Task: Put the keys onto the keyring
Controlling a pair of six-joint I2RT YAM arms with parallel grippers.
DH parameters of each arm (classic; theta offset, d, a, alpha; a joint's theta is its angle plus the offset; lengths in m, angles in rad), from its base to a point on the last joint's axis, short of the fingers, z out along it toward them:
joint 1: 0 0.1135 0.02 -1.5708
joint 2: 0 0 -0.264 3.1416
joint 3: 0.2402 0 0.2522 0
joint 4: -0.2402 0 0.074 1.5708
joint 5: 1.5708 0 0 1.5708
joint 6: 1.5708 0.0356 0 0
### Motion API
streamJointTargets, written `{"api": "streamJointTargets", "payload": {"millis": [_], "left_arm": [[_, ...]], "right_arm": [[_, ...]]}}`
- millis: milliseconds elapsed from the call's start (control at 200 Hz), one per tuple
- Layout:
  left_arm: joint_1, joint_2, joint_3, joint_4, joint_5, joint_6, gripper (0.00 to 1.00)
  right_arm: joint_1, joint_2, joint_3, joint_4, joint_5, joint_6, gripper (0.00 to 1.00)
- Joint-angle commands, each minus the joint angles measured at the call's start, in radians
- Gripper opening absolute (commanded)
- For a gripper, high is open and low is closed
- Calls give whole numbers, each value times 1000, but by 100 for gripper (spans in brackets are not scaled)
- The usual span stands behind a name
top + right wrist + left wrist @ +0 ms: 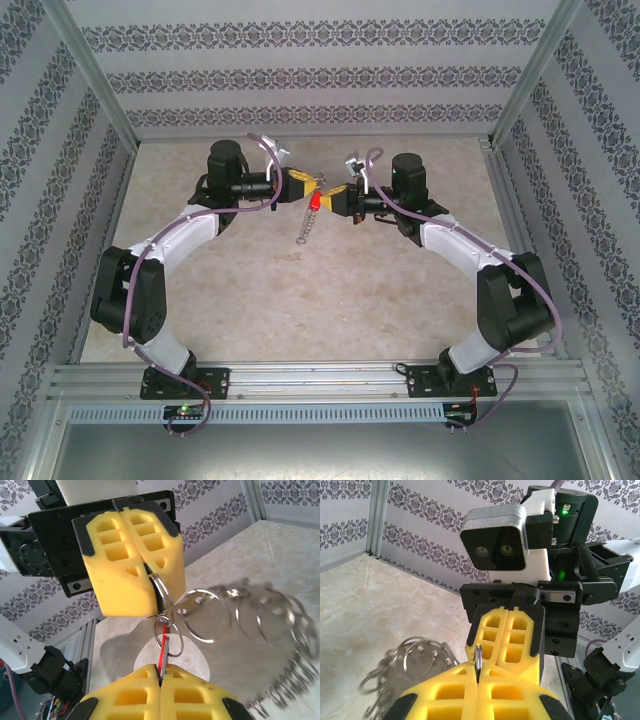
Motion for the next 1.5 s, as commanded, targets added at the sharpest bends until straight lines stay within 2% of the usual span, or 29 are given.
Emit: {"api": "streamJointTargets", "payload": {"millis": [0,280,704,884,1114,1169,1264,1494], "left_arm": [[-8,-22,19,62,22,-10,0],[-8,-27,5,119,4,-33,0],[-9,-26,-19,184,-2,-71,0],[-8,-18,-37,263,-15,-118,0],[-8,-7,-44,321,-33,-155,0],[-8,-2,-43,325,-30,-158,0],[-8,1,-48,341,-31,-167,0],[-8,7,-69,410,-32,-200,0]], "right_arm": [[13,-14,18,-7,-51,-38,0],[22,-14,7,-35,-55,-55,0],[58,42,80,-78,-69,-68,0],[61,80,108,-115,-90,-73,0],[60,81,60,-113,-73,-64,0],[57,63,35,-100,-57,-55,13],[39,16,-15,-81,-53,-47,24],[-26,-129,-135,-2,-18,14,25]]}}
